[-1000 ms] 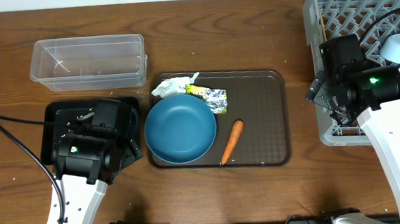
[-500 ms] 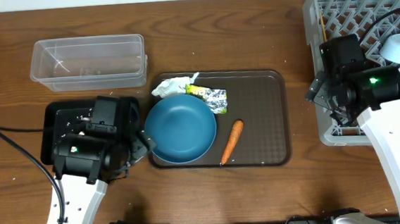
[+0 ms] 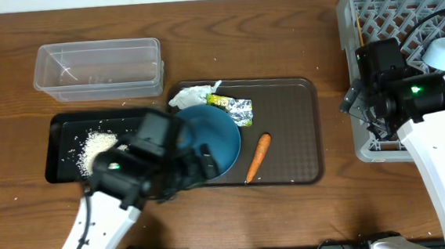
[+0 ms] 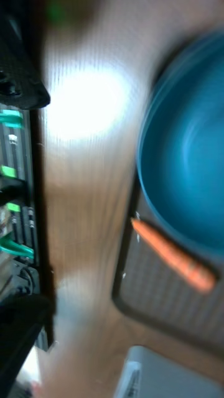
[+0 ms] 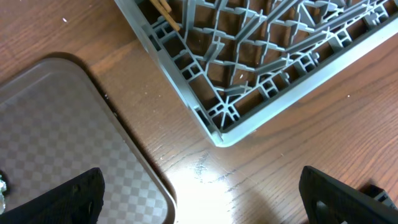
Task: Sort waste into correct bins and load items into the dishwasher rack
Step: 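Reach the left gripper across the teal plate to the carrot, then close the left gripper on the carrot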
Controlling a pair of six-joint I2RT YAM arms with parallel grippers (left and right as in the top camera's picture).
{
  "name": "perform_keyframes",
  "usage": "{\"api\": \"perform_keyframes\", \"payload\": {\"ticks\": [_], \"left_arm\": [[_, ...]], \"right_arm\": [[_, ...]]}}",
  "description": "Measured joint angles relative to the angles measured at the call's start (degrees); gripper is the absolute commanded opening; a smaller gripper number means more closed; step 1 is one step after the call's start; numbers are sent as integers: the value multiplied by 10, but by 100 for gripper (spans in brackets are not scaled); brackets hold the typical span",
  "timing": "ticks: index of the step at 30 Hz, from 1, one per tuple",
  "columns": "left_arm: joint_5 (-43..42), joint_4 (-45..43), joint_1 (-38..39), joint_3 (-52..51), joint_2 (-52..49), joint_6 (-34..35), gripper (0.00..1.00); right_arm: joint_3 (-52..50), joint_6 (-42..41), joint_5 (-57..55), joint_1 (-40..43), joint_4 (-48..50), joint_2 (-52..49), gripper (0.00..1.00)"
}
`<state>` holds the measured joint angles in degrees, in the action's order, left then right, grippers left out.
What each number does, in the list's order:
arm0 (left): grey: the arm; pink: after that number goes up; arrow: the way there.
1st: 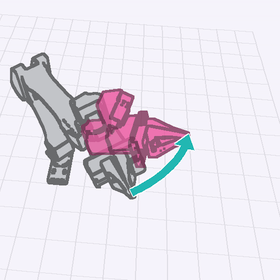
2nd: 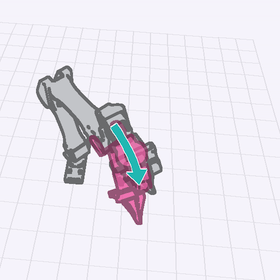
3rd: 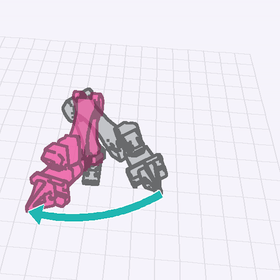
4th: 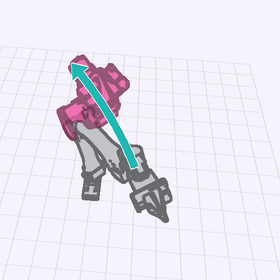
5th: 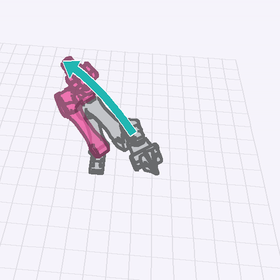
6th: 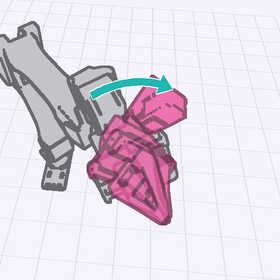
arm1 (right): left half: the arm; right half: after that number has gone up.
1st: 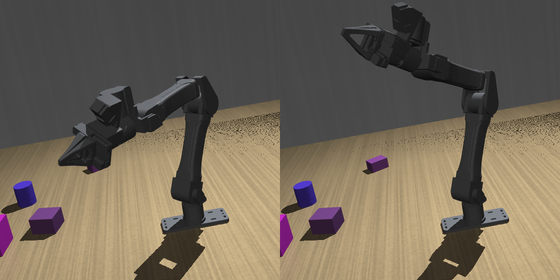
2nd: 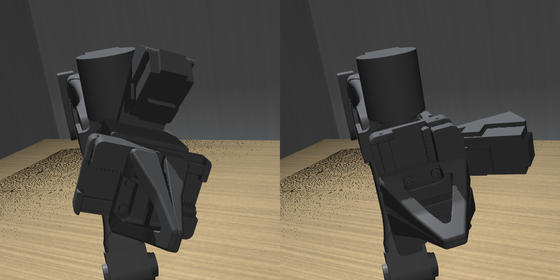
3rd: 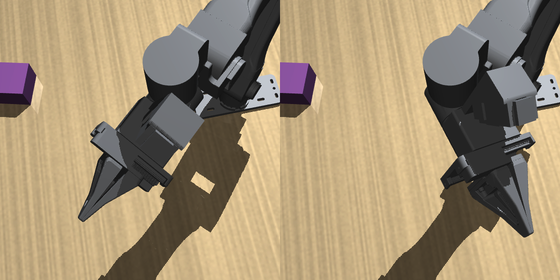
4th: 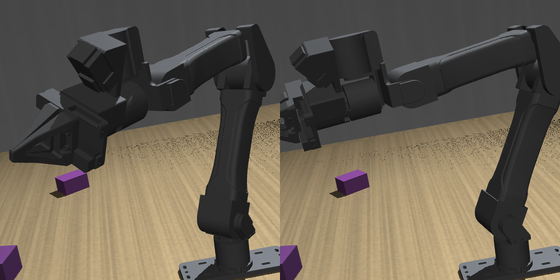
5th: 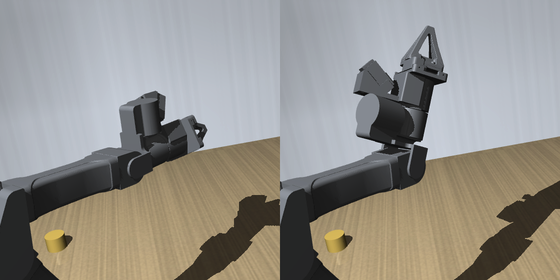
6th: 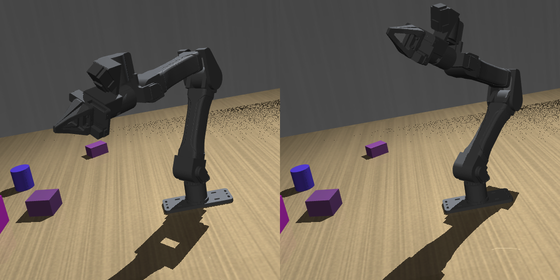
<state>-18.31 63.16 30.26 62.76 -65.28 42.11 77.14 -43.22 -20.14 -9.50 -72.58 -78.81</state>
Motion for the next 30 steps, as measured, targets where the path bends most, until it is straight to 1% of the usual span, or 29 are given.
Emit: {"api": "perform_keyframes", "payload": {"ticks": [3, 6, 10, 15, 20, 24, 30], "left_arm": [[33, -61, 72, 0, -33, -4, 98], [89, -106, 135, 0, -79, -6, 98], [157, -155, 181, 0, -143, -18, 98], [195, -238, 197, 0, -223, -71, 98], [206, -301, 198, 0, -283, -110, 98], [210, -331, 198, 0, -309, -149, 98], [213, -341, 198, 0, -312, -195, 98]], "right_arm": [[0, 0, 0, 0, 0, 0, 99], [0, 0, 0, 0, 0, 0, 99], [-1, 0, 0, 0, 0, 0, 99], [-1, 0, 0, 0, 0, 0, 99], [-1, 0, 0, 0, 0, 0, 99], [-1, 0, 0, 0, 0, 0, 99], [-1, 0, 0, 0, 0, 0, 99]]}}
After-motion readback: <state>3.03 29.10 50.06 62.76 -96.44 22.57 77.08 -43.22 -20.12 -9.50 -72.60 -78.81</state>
